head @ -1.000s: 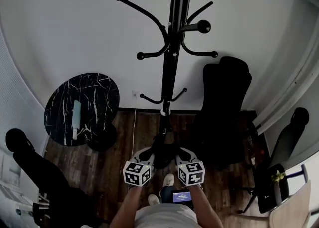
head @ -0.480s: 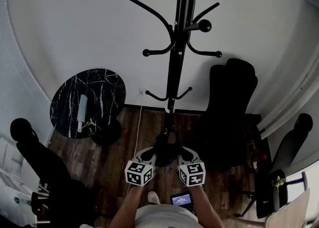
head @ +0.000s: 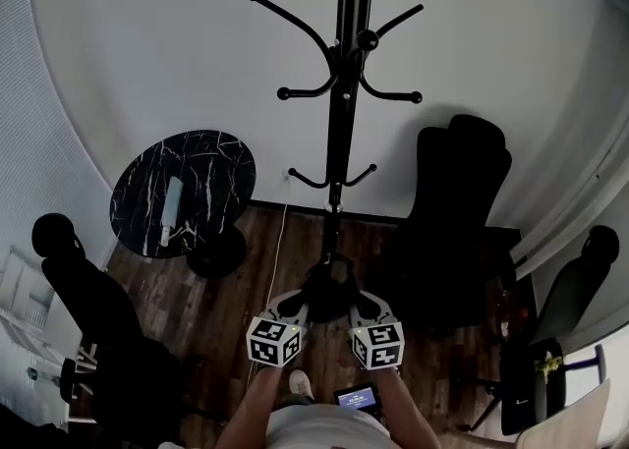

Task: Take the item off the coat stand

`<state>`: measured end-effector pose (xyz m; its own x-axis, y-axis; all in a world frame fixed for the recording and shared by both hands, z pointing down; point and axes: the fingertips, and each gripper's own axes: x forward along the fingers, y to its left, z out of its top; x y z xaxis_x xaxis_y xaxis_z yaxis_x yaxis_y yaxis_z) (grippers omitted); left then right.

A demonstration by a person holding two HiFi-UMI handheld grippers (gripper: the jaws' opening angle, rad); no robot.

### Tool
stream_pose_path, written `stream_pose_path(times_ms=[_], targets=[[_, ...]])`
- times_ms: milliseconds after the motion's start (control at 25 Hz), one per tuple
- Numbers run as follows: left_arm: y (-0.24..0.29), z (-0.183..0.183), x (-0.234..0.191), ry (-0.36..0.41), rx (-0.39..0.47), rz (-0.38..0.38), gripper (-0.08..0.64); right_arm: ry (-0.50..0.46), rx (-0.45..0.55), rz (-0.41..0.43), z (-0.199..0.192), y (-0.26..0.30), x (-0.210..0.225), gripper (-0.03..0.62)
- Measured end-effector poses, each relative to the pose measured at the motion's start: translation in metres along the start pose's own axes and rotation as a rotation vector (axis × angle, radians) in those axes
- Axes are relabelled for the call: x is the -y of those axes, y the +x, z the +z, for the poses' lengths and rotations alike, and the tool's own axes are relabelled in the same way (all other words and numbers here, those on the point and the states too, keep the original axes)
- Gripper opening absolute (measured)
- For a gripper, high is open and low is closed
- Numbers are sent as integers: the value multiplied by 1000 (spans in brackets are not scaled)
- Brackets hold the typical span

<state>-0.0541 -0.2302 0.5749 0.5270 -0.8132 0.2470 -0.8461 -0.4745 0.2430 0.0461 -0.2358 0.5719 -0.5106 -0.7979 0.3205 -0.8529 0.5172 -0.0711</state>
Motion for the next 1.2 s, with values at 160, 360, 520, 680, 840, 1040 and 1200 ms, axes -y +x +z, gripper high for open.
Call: stream_pose_path(times_ms=[160,360,520,680,840,1040,1200], targets=[[-16,1,13,9,14,18,31,10,25,14,0,-17,-7,31],[-36,7,31,28,48,37,31,19,65,35,6,-40,-16,31],[-50,2,49,18,61,48,31,-5,67,38,3,-64,-20,31],[-64,-4,68,22,79,52,31,-15,75,48,-1,-82,-21,31],[-77,-14,80,23,92,60,31,-22,79,55,-7,-95,-25,31],[-81,-20,84,22,87,71,31,-17,75,65,-17,-106,-29,31],[-80,-22,91,23,79,63,31,-8,75,58,-18,-114,-25,31]])
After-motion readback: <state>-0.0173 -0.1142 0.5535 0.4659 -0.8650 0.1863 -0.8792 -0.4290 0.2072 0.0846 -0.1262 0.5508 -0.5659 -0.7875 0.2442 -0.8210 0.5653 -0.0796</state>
